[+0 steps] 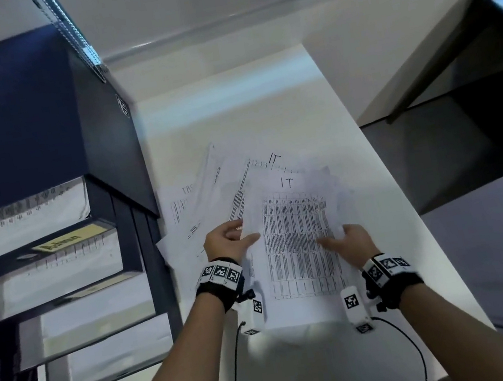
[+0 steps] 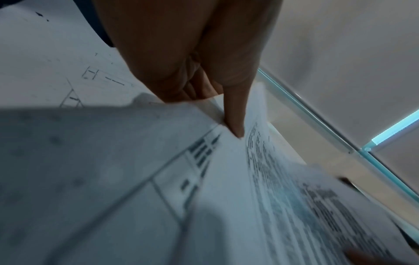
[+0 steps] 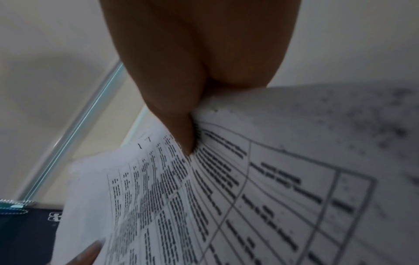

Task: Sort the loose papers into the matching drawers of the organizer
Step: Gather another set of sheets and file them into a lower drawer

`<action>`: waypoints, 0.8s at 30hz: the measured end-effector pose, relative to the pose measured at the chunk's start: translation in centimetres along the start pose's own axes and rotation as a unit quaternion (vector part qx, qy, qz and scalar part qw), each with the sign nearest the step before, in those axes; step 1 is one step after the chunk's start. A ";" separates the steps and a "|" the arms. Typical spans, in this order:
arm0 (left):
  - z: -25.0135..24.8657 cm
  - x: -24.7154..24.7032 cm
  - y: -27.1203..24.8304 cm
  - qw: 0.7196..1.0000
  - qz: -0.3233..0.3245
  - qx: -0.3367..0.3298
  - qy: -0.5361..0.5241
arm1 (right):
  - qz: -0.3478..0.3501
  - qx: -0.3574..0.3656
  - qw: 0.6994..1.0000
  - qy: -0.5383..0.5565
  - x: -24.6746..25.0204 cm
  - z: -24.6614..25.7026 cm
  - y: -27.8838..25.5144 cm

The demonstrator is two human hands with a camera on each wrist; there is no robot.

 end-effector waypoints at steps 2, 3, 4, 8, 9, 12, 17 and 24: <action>0.0 -0.1 0.0 0.999 0.006 0.020 -0.045 | -0.031 -0.009 0.999 -0.012 0.9 -0.2 -0.3; 0.0 -0.2 0.1 0.997 0.012 0.029 -0.073 | -0.047 -0.015 0.999 -0.010 1.2 -0.2 -0.4; 0.1 -0.2 0.3 0.995 0.013 0.033 -0.093 | -0.062 -0.024 0.998 -0.006 1.6 -0.1 -0.6; -0.2 0.6 1.2 0.993 -0.095 0.001 -0.064 | -0.116 -0.057 0.991 -0.015 2.7 -0.2 -1.2; -0.4 0.8 1.4 0.992 -0.117 -0.019 -0.035 | -0.117 -0.056 0.991 -0.013 2.7 -0.2 -1.3; -1.0 0.6 2.6 0.992 -0.074 -0.056 0.082 | -0.091 -0.037 0.995 -0.011 1.7 0.0 -1.5; -1.9 -0.7 3.6 0.940 -0.062 -0.116 0.313 | -0.082 0.010 0.996 -0.016 -0.6 1.9 -1.2; -3.1 -1.3 1.7 0.935 -0.014 -0.213 0.282 | -0.089 -0.002 0.996 0.003 -1.6 3.1 -1.0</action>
Point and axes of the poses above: each hand's wrist, its own y-axis towards the middle knuckle, its own x-axis out of the back of the hand, z = x × y, the point moved 3 cm from there along y, towards the middle knuckle, and after that the axes turned 15 degrees about x, right-handed, at the moved point
